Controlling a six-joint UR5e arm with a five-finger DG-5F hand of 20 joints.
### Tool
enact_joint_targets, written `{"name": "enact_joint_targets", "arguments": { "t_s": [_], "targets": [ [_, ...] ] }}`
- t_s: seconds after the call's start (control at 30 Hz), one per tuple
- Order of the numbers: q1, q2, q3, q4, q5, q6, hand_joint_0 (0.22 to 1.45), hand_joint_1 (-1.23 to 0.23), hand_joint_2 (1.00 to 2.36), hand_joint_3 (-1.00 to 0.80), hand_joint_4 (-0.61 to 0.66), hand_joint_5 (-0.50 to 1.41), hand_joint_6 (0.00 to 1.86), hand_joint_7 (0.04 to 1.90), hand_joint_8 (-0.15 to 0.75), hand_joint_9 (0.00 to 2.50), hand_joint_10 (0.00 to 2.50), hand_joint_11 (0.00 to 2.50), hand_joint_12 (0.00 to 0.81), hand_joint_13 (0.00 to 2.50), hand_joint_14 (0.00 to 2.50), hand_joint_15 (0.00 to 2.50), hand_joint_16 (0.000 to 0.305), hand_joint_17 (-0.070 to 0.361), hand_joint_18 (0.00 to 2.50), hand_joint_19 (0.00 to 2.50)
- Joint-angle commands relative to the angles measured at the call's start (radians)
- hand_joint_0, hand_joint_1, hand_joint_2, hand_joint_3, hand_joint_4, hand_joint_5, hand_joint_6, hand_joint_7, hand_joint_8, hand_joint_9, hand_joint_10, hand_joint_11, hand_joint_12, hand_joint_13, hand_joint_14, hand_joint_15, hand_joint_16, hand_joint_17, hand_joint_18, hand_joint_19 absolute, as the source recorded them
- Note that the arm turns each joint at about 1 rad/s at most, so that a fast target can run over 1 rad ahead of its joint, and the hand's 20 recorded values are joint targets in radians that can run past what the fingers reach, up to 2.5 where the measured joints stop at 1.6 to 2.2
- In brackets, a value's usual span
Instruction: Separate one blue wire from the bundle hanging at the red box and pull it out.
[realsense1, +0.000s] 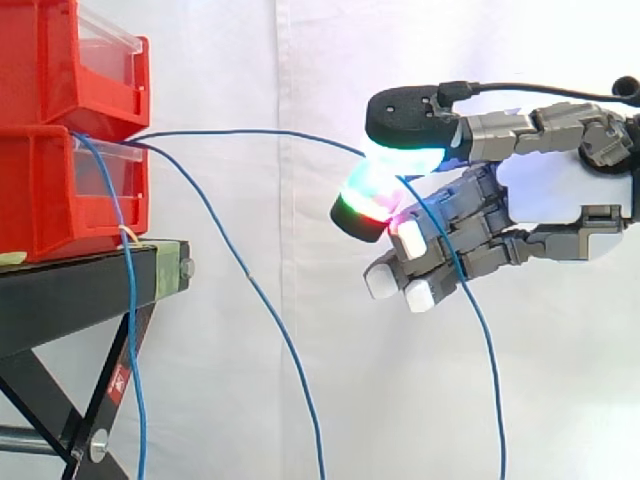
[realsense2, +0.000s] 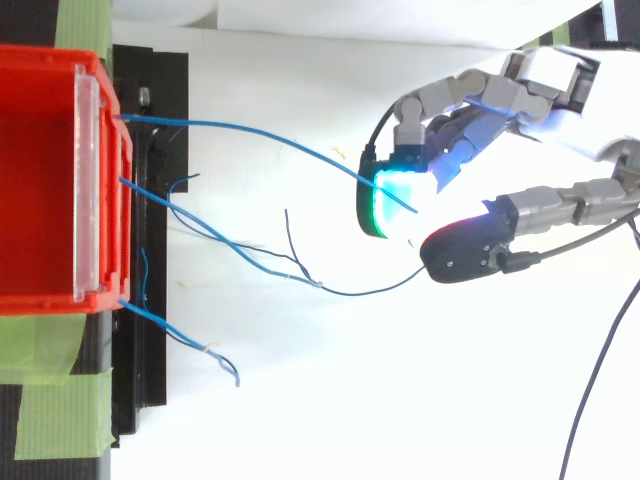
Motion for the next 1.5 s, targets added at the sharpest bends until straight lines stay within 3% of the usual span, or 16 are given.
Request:
{"name": "enact_joint_targets", "arguments": {
  "t_s": [0.0, 0.1, 1.47],
  "targets": [
    [-0.001, 0.000, 0.000, 0.000, 0.001, 0.000, 0.60, -0.79, 1.03, 0.01, -0.09, -0.12, 0.80, 1.25, 0.262, 0.94, 0.02, 0.80, 0.372, 0.64, 0.02, 0.61, 0.047, 0.107, 0.52, 0.64],
    [-0.001, 0.000, -0.001, 0.000, 0.001, 0.000, 0.60, -0.79, 1.03, 0.00, -0.09, -0.11, 0.80, 1.25, 0.261, 0.86, 0.02, 0.77, 0.372, 0.61, 0.02, 0.60, 0.047, 0.106, 0.49, 0.64],
    [-0.001, 0.000, 0.000, 0.000, 0.001, 0.000, 0.60, -0.78, 1.03, -0.01, -0.08, -0.12, 0.80, 1.27, 0.281, 0.90, 0.02, 0.77, 0.382, 0.57, 0.02, 0.56, 0.050, 0.112, 0.45, 0.59]
  ]
}}
